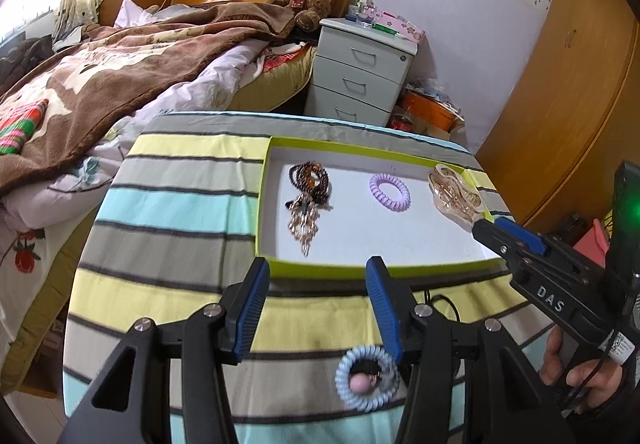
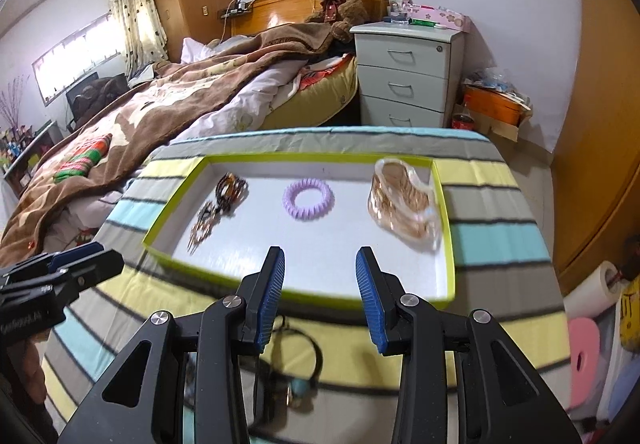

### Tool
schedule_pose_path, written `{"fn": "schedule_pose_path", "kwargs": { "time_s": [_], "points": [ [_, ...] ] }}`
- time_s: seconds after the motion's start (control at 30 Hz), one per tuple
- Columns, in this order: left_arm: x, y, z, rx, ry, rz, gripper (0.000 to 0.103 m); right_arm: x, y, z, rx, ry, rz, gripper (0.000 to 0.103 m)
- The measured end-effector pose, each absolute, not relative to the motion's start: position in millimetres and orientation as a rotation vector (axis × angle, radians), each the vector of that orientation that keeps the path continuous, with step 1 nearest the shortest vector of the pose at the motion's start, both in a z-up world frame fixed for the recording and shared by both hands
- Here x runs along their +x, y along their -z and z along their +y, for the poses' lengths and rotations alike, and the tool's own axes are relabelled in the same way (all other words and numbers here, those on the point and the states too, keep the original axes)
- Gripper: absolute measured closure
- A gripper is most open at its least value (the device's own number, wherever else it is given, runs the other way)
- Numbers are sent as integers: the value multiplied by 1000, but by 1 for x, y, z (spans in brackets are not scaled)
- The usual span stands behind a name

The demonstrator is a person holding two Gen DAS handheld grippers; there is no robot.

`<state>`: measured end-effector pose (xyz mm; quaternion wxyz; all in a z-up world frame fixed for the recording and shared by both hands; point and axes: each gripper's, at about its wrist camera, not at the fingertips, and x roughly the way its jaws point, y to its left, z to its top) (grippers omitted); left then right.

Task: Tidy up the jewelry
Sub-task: 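Move the left tool to the bear hair tie while the right tool approaches the black watch band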

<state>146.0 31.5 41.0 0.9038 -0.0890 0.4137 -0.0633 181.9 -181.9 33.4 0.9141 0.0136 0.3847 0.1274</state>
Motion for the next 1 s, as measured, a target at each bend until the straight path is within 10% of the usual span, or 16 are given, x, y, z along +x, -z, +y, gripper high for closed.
{"fn": "schedule_pose_path", "kwargs": {
  "time_s": [1.0],
  "points": [
    [91, 4, 68, -251, 91, 926, 51, 98, 8, -130, -142, -594, 878, 65]
  ]
}}
